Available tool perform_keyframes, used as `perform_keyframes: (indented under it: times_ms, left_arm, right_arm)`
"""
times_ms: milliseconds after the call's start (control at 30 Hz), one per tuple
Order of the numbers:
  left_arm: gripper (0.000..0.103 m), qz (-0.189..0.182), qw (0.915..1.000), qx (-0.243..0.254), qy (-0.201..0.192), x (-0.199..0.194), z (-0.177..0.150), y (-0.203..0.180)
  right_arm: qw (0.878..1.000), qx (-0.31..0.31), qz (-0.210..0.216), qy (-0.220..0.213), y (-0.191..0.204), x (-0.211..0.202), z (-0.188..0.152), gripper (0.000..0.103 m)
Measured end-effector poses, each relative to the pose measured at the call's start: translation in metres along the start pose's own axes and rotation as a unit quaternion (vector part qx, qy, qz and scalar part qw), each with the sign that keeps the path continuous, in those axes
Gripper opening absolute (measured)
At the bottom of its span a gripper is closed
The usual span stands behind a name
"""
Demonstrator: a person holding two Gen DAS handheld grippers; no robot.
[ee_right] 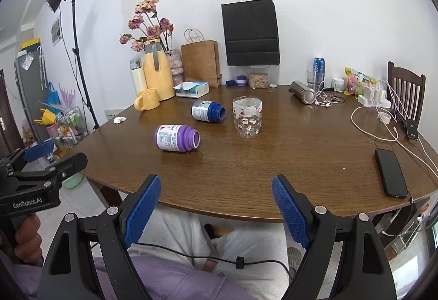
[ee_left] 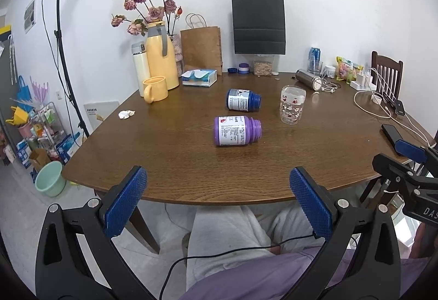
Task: Flip cup upright
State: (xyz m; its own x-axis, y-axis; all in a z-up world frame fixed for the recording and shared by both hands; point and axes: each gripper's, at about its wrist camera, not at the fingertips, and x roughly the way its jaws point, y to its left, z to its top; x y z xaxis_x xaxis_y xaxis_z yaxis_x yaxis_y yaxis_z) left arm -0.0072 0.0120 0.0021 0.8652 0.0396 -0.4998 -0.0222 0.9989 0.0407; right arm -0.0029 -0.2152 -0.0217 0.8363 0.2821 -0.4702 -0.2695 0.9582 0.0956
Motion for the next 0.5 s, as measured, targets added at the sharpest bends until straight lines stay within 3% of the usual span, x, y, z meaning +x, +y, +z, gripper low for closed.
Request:
perform_keyframes:
  times_ms: [500]
  left_arm:
    - [0.103,-0.001,0.9999,-0.004,0.011,0.0051,0.0019,0.0036]
  right_arm:
    - [1.0,0.004,-0.004,0.001,0.0009,0.0,0.0025,0.087]
